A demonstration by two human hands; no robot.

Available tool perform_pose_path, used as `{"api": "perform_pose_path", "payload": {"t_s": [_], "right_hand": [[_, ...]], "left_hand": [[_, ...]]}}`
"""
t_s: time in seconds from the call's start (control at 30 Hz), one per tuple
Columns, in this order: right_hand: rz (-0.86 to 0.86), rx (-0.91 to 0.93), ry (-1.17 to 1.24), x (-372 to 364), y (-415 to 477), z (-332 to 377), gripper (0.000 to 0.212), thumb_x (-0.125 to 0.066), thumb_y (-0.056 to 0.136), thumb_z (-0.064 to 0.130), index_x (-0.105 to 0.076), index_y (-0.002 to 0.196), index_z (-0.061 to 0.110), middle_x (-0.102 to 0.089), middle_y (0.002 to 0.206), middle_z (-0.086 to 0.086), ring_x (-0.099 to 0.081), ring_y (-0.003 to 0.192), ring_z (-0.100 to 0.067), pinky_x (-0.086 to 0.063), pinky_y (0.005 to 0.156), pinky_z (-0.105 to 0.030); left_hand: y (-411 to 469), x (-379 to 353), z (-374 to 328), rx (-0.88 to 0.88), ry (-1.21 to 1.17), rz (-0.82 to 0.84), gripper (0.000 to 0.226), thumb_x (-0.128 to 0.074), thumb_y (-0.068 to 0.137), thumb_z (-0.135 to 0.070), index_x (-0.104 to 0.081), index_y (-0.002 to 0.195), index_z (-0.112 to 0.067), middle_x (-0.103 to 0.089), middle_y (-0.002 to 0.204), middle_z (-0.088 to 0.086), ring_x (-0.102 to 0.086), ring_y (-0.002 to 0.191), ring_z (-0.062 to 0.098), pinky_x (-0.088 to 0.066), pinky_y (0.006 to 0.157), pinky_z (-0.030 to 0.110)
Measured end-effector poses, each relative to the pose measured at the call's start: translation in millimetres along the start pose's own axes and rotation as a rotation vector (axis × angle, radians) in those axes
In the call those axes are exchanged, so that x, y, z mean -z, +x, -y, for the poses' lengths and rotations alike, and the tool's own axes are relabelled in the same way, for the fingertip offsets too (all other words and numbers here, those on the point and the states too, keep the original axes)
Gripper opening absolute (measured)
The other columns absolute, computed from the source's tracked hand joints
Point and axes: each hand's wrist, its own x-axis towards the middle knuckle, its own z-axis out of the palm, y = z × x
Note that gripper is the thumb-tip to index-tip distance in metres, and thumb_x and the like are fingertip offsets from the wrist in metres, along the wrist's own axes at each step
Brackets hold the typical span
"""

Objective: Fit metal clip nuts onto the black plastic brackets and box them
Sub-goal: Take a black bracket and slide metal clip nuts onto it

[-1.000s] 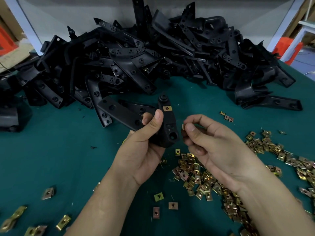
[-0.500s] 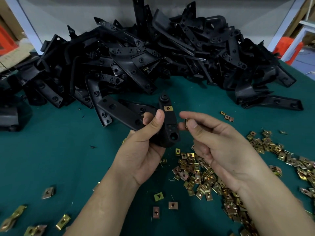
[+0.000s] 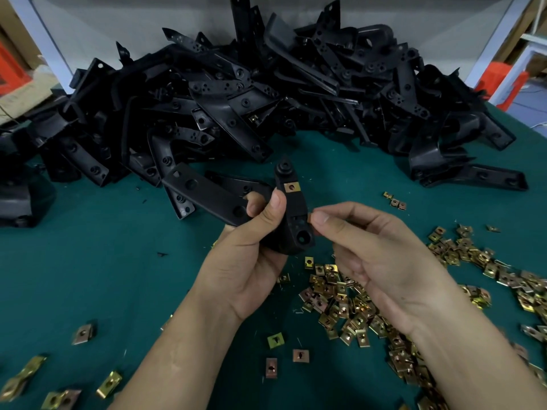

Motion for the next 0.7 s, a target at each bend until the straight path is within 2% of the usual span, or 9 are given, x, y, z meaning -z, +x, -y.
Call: {"api": "perform_pose_path", "payload": {"t_s": [0.07, 0.17, 0.27, 0.37, 0.53, 0.7], "right_hand": [[-0.005, -0.003, -0.014, 1, 0, 0, 0.029, -0.082, 0.06, 0.037, -0.08, 0.084, 0.02, -0.043, 0.066, -0.009, -0.022, 0.049, -0.011, -0.018, 0.047, -0.024], [0.039, -0.03, 0.009, 5, 0, 1, 0.032, -0.084, 0.056, 0.033, -0.081, 0.083, 0.017, -0.042, 0.072, -0.011, -0.024, 0.048, -0.01, -0.024, 0.043, -0.019], [0.098, -0.067, 0.028, 9, 1, 3, 0.031, -0.085, 0.054, 0.029, -0.081, 0.082, 0.017, -0.047, 0.068, -0.006, -0.026, 0.045, -0.007, -0.026, 0.042, -0.017], [0.106, -0.075, 0.084, 11, 2, 3, 0.033, -0.086, 0.053, 0.023, -0.08, 0.086, 0.021, -0.057, 0.06, 0.005, -0.029, 0.041, -0.004, -0.026, 0.04, -0.015], [0.095, -0.088, 0.189, 12, 3, 1, 0.045, -0.086, 0.052, 0.014, -0.072, 0.094, 0.017, -0.052, 0.054, 0.006, -0.026, 0.04, -0.005, -0.021, 0.04, -0.018], [0.12, -0.096, 0.212, 12, 1, 2, 0.057, -0.085, 0.052, 0.012, -0.064, 0.105, 0.014, -0.051, 0.052, 0.007, -0.028, 0.039, -0.004, -0.023, 0.042, -0.018]], "left_hand": [[0, 1, -1, -0.009, 0.011, 0.005, 0.037, -0.083, 0.071, -0.021, -0.047, 0.074, -0.022, -0.07, 0.105, 0.004, -0.07, 0.101, 0.018, -0.058, 0.084, 0.029], [0, 0, -1, -0.02, 0.044, 0.032, 0.036, -0.081, 0.074, -0.021, -0.045, 0.071, -0.023, -0.071, 0.099, 0.001, -0.07, 0.096, 0.015, -0.058, 0.08, 0.026], [-1, -1, -1, -0.02, 0.063, 0.053, 0.034, -0.079, 0.076, -0.02, -0.045, 0.07, -0.023, -0.071, 0.095, 0.0, -0.07, 0.091, 0.013, -0.058, 0.077, 0.025], [-2, -1, -1, -0.006, 0.082, 0.08, 0.034, -0.078, 0.078, -0.02, -0.045, 0.071, -0.023, -0.071, 0.103, 0.003, -0.069, 0.099, 0.017, -0.058, 0.078, 0.026], [-2, -1, -2, 0.02, 0.086, 0.112, 0.033, -0.075, 0.081, -0.019, -0.044, 0.071, -0.022, -0.07, 0.102, 0.003, -0.068, 0.097, 0.015, -0.058, 0.08, 0.028], [-4, -3, -3, 0.025, 0.108, 0.133, 0.033, -0.072, 0.083, -0.017, -0.041, 0.072, -0.021, -0.069, 0.097, 0.002, -0.068, 0.09, 0.015, -0.058, 0.071, 0.028]]}}
